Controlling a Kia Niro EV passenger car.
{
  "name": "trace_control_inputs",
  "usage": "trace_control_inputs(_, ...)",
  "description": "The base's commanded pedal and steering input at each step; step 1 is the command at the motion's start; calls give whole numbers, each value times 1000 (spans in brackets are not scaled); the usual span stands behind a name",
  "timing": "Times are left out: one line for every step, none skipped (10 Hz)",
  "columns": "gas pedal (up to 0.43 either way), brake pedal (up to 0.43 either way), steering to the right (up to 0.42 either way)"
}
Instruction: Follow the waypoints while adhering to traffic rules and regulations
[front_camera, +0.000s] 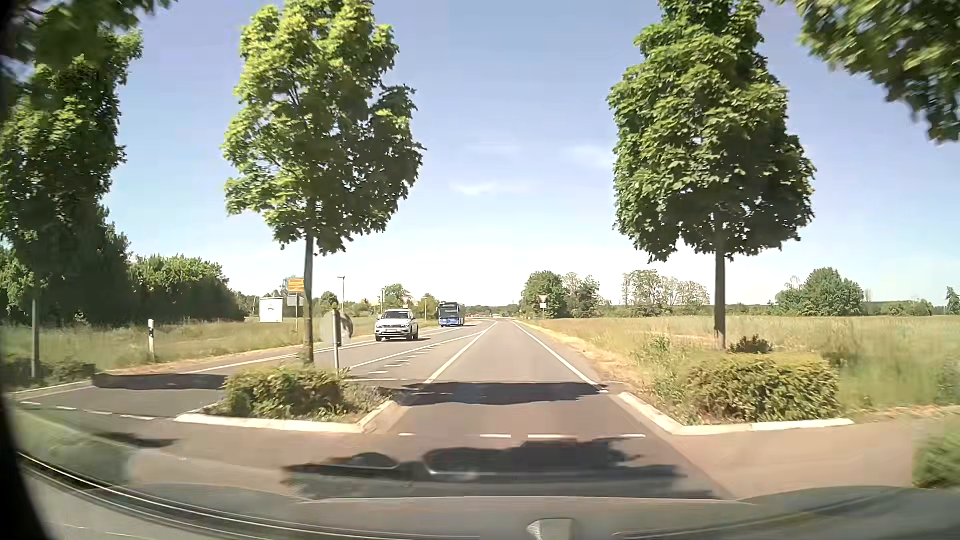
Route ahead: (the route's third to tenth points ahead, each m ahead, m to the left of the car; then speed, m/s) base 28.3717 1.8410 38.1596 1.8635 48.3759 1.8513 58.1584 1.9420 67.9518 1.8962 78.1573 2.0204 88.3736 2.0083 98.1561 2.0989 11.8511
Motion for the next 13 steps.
trace_control_inputs(67,30,-5)
trace_control_inputs(67,30,-4)
trace_control_inputs(67,30,-4)
trace_control_inputs(67,30,-4)
trace_control_inputs(67,30,-4)
trace_control_inputs(67,30,-4)
trace_control_inputs(67,30,-4)
trace_control_inputs(67,30,-4)
trace_control_inputs(67,30,-4)
trace_control_inputs(67,30,-4)
trace_control_inputs(79,30,-4)
trace_control_inputs(79,30,-4)
trace_control_inputs(79,30,-2)
